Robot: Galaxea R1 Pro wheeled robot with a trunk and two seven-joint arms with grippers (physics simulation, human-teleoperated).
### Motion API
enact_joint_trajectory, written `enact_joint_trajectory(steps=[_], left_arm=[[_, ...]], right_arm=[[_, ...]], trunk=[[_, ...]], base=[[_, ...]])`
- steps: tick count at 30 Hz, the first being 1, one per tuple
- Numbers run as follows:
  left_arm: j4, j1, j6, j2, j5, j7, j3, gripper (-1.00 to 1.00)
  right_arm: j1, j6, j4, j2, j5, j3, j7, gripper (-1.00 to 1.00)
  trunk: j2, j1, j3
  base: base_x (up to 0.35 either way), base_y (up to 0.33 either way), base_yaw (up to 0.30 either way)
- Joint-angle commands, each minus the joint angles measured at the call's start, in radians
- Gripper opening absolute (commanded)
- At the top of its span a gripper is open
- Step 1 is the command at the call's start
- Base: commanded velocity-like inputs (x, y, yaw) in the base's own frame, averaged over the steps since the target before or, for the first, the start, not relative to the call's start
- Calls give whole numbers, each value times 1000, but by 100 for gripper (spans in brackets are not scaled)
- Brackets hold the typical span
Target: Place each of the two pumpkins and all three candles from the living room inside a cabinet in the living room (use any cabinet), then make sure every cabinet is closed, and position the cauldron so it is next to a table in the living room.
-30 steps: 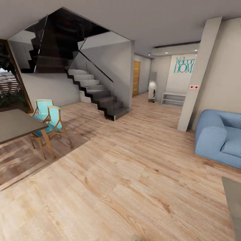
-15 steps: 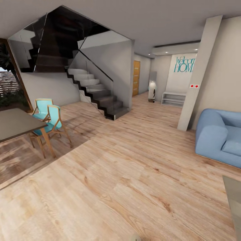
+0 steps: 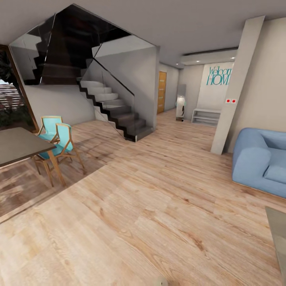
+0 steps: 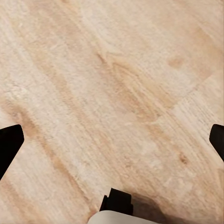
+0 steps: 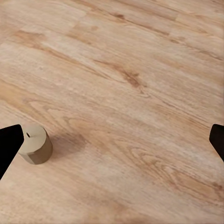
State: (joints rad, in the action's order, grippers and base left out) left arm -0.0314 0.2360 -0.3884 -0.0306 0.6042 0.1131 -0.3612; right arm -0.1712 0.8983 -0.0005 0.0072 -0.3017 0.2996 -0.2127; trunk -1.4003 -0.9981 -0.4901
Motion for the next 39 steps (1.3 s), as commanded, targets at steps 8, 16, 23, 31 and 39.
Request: enact_joint_trajectory(steps=[8,16,23,31,39], left_arm=[[-1,0,0,0,2,7,-9,100],[-197,0,50,-6,-1,26,-15,100],[-591,-1,296,-14,-5,283,-15,100],[-1087,-1,606,-14,-5,420,1,100],[-1249,121,888,36,12,472,138,100]], right_arm=[[-1,2,0,2,-7,9,-4,100],[-3,-1,-264,4,-12,6,-11,100],[-99,-229,-434,6,-15,4,-39,100],[-356,-567,-447,7,-51,-28,-43,100],[-611,-981,-420,10,-153,-43,-59,100]], trunk=[[-57,-31,-26],[-113,-61,-51],[-162,-88,-73],[-218,-119,-98],[-274,-150,-123]], base=[[0,0,0],[0,0,0],[0,0,0],[0,0,0],[0,0,0]])
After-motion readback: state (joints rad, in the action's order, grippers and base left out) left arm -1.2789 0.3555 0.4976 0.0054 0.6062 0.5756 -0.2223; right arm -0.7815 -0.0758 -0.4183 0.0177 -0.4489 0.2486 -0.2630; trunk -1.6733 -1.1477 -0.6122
